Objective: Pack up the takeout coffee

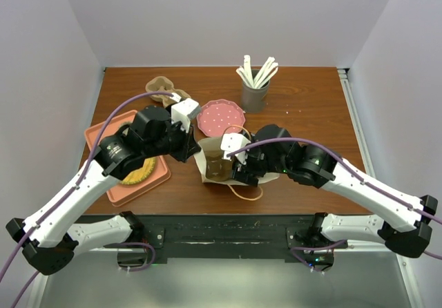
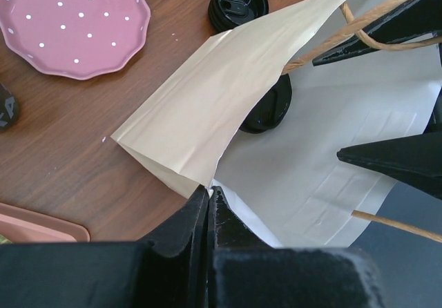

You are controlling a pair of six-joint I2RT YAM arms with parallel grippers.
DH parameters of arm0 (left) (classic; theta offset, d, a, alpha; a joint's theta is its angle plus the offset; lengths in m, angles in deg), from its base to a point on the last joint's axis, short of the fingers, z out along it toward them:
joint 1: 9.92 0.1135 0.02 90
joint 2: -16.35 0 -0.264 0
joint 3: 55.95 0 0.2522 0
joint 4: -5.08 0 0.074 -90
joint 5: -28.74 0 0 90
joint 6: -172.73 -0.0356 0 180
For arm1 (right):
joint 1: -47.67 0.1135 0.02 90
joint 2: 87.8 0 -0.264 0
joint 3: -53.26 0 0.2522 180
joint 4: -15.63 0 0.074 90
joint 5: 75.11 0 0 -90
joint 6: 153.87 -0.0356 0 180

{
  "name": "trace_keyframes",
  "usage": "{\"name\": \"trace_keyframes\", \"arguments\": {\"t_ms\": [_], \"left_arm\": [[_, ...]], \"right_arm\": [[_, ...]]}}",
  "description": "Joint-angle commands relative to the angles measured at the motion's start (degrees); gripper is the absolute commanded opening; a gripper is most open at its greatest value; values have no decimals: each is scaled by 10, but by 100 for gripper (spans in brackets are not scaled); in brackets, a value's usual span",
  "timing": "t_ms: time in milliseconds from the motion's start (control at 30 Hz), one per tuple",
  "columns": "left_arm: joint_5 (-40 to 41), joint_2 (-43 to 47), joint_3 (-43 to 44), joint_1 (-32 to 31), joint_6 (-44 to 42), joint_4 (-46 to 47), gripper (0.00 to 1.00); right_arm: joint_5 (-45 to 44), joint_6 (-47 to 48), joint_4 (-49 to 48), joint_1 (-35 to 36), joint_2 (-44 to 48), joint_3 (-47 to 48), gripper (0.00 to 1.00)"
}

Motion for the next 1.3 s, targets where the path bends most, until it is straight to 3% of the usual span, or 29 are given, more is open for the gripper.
{"name": "trace_keyframes", "arguments": {"t_ms": [0,700,1267], "left_arm": [[-15,-1,26,6,10,10,4],[-20,-17,39,14,15,-17,4],[-35,-13,54,16,29,-25,5]], "right_arm": [[-10,-1,13,-2,17,31,85],[-10,-65,-32,-6,38,64,83],[35,-79,22,-6,-23,87,76]]}}
